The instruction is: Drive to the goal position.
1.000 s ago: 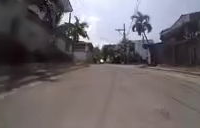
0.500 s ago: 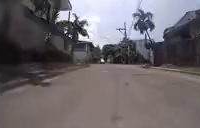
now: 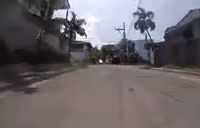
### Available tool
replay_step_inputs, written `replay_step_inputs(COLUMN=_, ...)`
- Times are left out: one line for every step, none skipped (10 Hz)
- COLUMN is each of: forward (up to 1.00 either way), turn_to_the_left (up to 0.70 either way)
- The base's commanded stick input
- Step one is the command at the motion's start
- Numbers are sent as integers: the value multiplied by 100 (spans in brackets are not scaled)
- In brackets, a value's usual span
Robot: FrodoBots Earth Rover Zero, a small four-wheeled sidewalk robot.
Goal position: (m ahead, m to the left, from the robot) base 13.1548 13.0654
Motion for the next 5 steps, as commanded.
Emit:
replay_step_inputs(forward=100, turn_to_the_left=0)
replay_step_inputs(forward=100, turn_to_the_left=-9)
replay_step_inputs(forward=100, turn_to_the_left=-31)
replay_step_inputs(forward=100, turn_to_the_left=-40)
replay_step_inputs(forward=100, turn_to_the_left=-40)
